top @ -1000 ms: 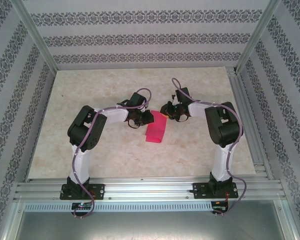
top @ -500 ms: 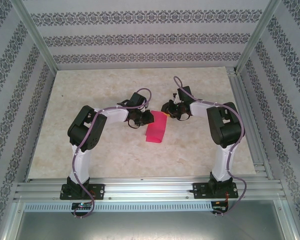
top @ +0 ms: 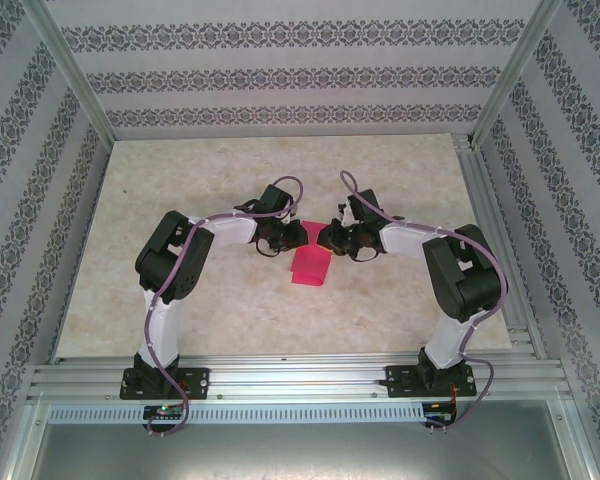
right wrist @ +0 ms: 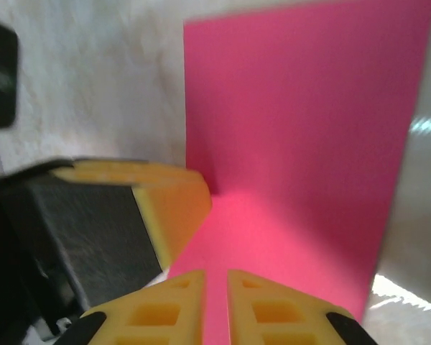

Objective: Fold a paper plane with a square sheet of paper (pick it up from the middle)
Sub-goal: Fold the square sheet of paper in half at the center of the table.

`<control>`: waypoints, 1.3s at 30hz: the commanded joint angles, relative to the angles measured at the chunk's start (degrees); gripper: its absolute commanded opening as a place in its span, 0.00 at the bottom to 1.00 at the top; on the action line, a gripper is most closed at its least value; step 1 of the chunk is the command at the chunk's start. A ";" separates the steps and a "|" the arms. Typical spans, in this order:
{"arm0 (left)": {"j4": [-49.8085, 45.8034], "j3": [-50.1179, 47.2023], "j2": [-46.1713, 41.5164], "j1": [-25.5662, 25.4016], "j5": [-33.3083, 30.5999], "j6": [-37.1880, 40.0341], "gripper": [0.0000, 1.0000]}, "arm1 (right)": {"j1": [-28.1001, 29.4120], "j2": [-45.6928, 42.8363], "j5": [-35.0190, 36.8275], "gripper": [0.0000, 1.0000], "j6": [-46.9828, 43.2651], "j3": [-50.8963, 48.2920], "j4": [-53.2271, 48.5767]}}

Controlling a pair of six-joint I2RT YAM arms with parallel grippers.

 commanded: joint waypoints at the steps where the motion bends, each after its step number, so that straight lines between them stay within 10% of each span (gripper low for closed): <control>1: -3.66 0.08 2.16 -1.12 -0.47 0.98 0.19 | 1.25 0.21 1.56 0.16 1.75 -2.26 1.24; 39: -4.11 0.52 2.59 -1.34 -0.16 1.39 0.19 | 3.97 -4.43 4.31 0.19 0.01 -10.19 -2.98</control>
